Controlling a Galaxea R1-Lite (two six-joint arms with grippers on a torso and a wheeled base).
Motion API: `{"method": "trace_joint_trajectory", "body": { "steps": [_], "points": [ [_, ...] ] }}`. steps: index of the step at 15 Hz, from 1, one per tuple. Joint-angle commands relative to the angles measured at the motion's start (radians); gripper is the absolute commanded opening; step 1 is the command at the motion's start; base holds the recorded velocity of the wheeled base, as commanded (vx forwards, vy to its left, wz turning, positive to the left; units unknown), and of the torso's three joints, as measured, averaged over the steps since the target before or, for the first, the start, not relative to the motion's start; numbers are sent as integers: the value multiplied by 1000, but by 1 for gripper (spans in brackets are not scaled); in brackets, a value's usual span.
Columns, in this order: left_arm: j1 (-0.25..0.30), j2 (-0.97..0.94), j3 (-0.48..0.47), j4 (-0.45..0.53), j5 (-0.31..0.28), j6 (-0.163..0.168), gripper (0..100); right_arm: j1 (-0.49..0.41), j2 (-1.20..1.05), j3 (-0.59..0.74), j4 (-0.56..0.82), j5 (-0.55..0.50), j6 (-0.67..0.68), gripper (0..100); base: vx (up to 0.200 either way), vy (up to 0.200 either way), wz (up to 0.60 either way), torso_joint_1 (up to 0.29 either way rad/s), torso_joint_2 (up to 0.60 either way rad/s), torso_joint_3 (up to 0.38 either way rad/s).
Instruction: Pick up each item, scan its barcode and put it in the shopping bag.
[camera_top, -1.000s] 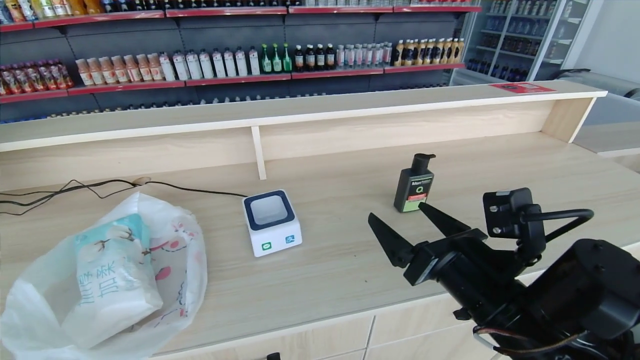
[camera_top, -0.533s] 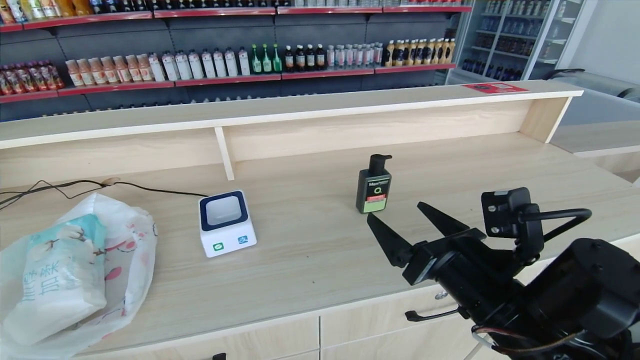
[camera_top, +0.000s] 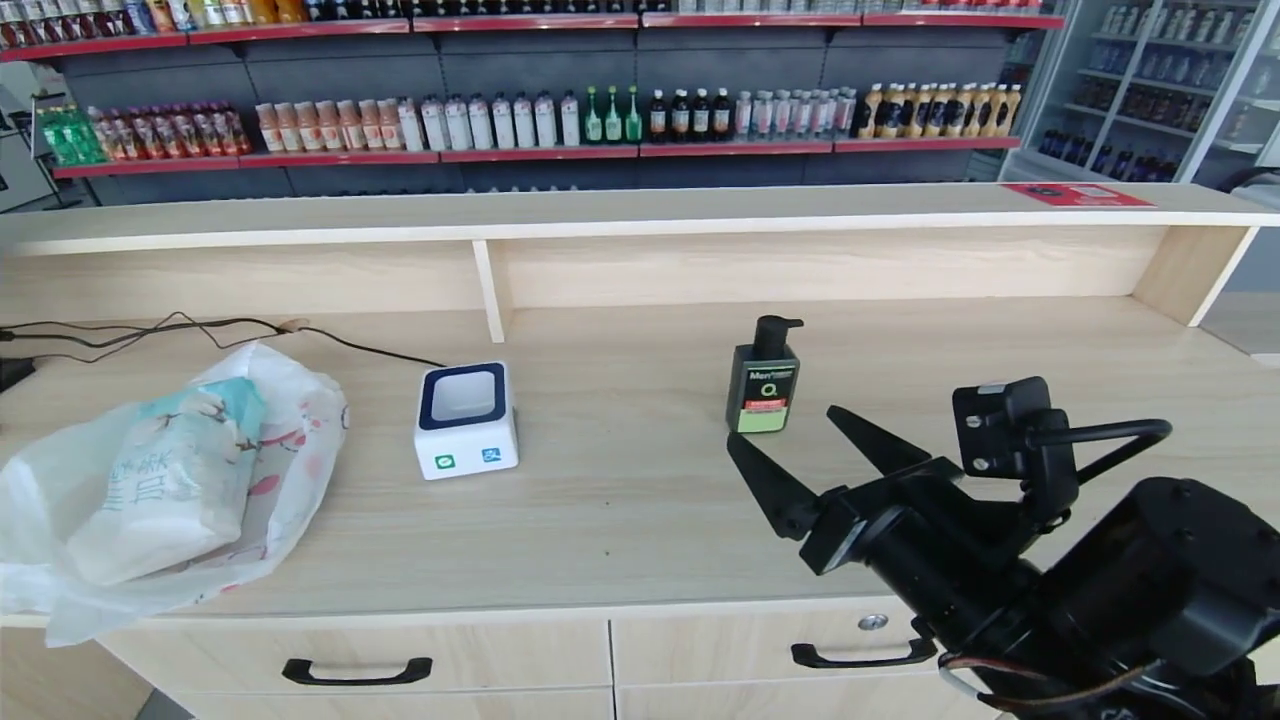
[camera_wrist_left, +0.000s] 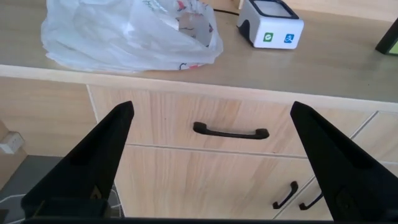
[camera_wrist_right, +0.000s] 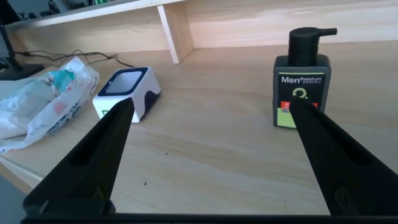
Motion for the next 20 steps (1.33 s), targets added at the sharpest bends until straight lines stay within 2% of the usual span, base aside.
{"method": "trace_joint_trajectory", "body": {
  "steps": [1, 10, 11, 13, 16, 20],
  "points": [
    [0, 2, 0, 0, 1, 0, 100, 2, 12, -4, -2, -1, 1, 100, 0, -200, 0, -2, 2, 2],
    [0, 0, 0, 0, 0, 3, 100, 0, 135, -34, -2, -1, -2, 100, 0, 0, 0, 0, 0, 0],
    [0, 2, 0, 0, 0, 3, 100, -6, 146, -32, -2, -1, -2, 100, 200, 0, 0, -2, 2, 2],
    [0, 0, 0, -2, 0, 6, 100, -43, 175, -32, -2, -2, -7, 100, 200, 0, 0, -12, -2, 7],
    [-2, 0, 0, 0, 0, 7, 100, -69, 185, -35, -2, -2, -12, 100, 0, 0, 0, 0, 0, 0],
    [-2, 0, 0, 0, 0, 7, 100, -199, 213, -83, -2, -2, -10, 100, 0, 0, 0, 0, 0, 0]
  ]
}}
